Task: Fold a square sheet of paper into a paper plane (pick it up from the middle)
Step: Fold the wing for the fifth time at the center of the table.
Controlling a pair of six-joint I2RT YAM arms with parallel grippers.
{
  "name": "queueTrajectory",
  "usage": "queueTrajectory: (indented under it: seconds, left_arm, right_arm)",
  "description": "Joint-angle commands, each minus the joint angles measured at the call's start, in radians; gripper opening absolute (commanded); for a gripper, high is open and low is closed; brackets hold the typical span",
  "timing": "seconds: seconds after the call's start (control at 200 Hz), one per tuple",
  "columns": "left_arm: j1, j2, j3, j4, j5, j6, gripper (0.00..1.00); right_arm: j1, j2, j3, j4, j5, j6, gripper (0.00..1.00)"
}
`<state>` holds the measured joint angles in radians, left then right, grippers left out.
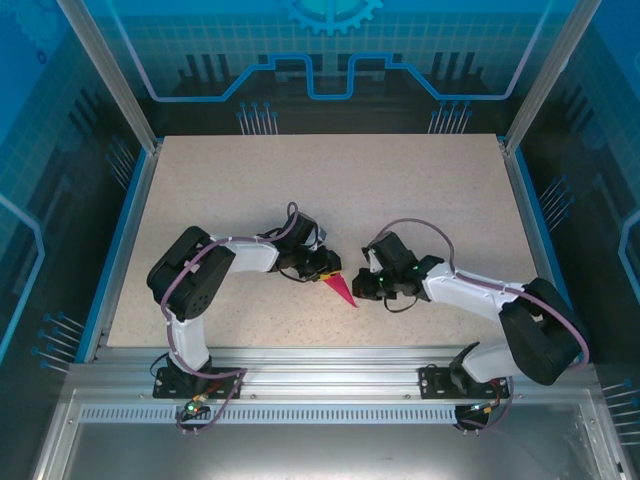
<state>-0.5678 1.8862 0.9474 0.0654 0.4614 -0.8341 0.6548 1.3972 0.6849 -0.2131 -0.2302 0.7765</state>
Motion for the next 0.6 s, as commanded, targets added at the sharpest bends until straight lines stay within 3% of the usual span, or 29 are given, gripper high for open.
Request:
queueTrajectory:
  seconds: [0.0,0.205,0.595]
  left_arm:
    - [-0.001,0.027,0.021,-0.029,0.009,0.025,0.31]
    - [-0.001,0.027,0.017,-0.029,0.012,0.027,0.31]
    - [-0.001,0.040,0.022,-0.035,0.009,0.035,0.30]
  right_arm:
    - [0.024,0.057,0.042,0.102,-0.123,-0.004,0.03]
    - [0.022,0.171,0.082,0.116,-0.142,0.003,0.03]
    - [-0.029,0.253,-0.009,0.107,-0.125,0.008,0.04]
